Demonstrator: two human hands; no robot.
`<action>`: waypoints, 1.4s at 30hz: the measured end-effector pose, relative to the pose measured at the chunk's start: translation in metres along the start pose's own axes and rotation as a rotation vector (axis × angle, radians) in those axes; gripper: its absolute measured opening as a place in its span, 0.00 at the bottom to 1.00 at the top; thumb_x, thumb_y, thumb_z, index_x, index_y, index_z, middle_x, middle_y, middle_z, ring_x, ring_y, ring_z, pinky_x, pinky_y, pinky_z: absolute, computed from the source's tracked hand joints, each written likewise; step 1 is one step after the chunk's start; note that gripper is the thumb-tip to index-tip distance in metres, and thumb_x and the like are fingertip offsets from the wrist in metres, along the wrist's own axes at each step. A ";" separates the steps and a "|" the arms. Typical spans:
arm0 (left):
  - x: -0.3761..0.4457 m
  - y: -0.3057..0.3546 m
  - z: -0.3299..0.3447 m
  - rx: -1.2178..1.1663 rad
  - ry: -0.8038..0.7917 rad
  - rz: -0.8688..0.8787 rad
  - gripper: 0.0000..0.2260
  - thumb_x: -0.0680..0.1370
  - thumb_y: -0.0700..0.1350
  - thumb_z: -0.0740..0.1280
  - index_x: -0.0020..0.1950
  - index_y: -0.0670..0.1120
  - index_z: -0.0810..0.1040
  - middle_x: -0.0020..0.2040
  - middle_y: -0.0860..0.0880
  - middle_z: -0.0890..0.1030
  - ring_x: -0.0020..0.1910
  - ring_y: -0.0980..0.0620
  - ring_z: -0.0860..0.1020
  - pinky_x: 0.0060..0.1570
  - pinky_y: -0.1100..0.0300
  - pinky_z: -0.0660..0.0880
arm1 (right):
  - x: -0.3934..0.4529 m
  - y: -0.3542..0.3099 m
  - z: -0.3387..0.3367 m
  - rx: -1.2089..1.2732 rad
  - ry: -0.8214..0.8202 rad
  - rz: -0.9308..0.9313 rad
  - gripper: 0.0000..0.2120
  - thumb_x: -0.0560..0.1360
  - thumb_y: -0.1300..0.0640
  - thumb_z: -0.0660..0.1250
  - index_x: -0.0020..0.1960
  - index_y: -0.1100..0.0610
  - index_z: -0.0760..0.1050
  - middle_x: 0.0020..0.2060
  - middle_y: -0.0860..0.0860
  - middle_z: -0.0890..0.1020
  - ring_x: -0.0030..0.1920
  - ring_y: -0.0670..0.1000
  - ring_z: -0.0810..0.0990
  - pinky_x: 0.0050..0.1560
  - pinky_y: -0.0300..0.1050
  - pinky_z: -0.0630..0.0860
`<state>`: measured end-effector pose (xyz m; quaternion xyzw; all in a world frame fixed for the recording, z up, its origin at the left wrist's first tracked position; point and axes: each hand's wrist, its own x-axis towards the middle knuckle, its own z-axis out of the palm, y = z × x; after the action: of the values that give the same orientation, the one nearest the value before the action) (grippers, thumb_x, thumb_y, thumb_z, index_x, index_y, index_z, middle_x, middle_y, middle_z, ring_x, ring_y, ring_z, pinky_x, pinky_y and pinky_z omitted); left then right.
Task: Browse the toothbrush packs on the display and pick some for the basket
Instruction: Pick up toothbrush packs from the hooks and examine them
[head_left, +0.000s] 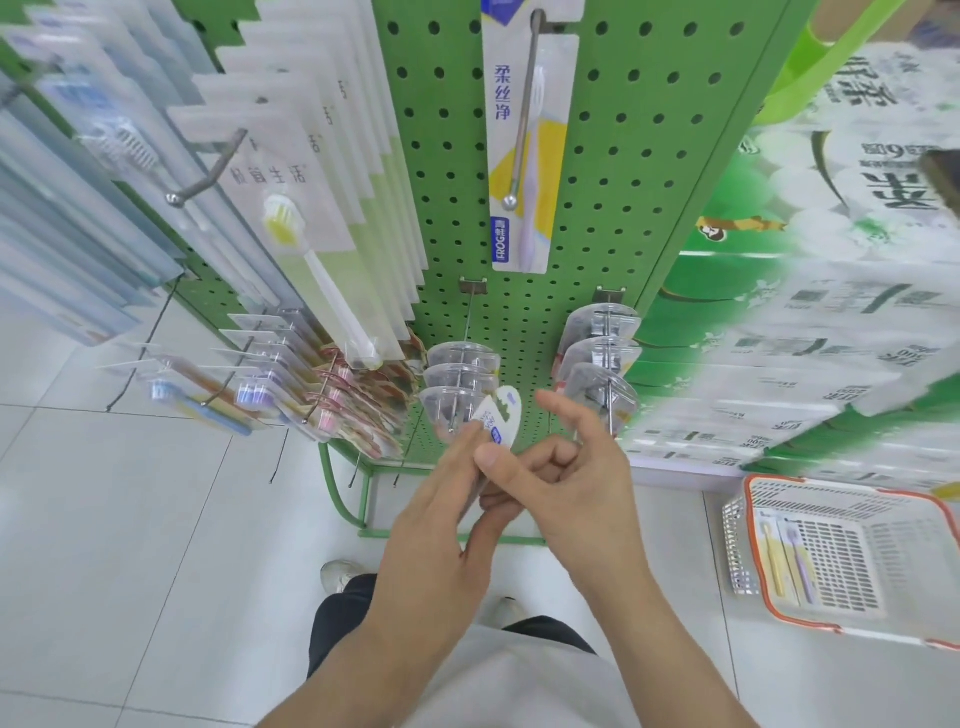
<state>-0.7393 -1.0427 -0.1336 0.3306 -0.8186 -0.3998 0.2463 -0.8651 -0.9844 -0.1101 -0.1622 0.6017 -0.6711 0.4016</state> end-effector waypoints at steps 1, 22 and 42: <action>0.000 0.000 -0.004 -0.015 -0.003 -0.036 0.27 0.80 0.46 0.69 0.73 0.68 0.65 0.69 0.61 0.76 0.63 0.65 0.77 0.58 0.74 0.72 | 0.002 0.001 -0.001 0.045 -0.045 0.034 0.34 0.62 0.53 0.82 0.66 0.54 0.74 0.33 0.56 0.84 0.37 0.59 0.87 0.43 0.51 0.84; 0.030 -0.058 -0.016 -0.425 0.143 -0.424 0.10 0.77 0.56 0.64 0.51 0.54 0.82 0.47 0.50 0.86 0.46 0.48 0.84 0.51 0.42 0.81 | 0.027 0.054 -0.006 -0.384 -0.034 -0.127 0.11 0.74 0.51 0.76 0.55 0.44 0.81 0.47 0.41 0.83 0.49 0.45 0.82 0.48 0.38 0.78; 0.052 -0.061 -0.011 -0.062 0.215 -0.346 0.10 0.79 0.56 0.67 0.58 0.56 0.77 0.53 0.60 0.80 0.51 0.62 0.78 0.50 0.61 0.79 | 0.054 0.067 0.002 -0.619 0.099 -0.248 0.05 0.78 0.49 0.71 0.48 0.44 0.75 0.40 0.40 0.82 0.44 0.40 0.81 0.45 0.42 0.79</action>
<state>-0.7460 -1.1145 -0.1699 0.4993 -0.7060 -0.4235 0.2701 -0.8747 -1.0219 -0.1865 -0.3155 0.7715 -0.5074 0.2187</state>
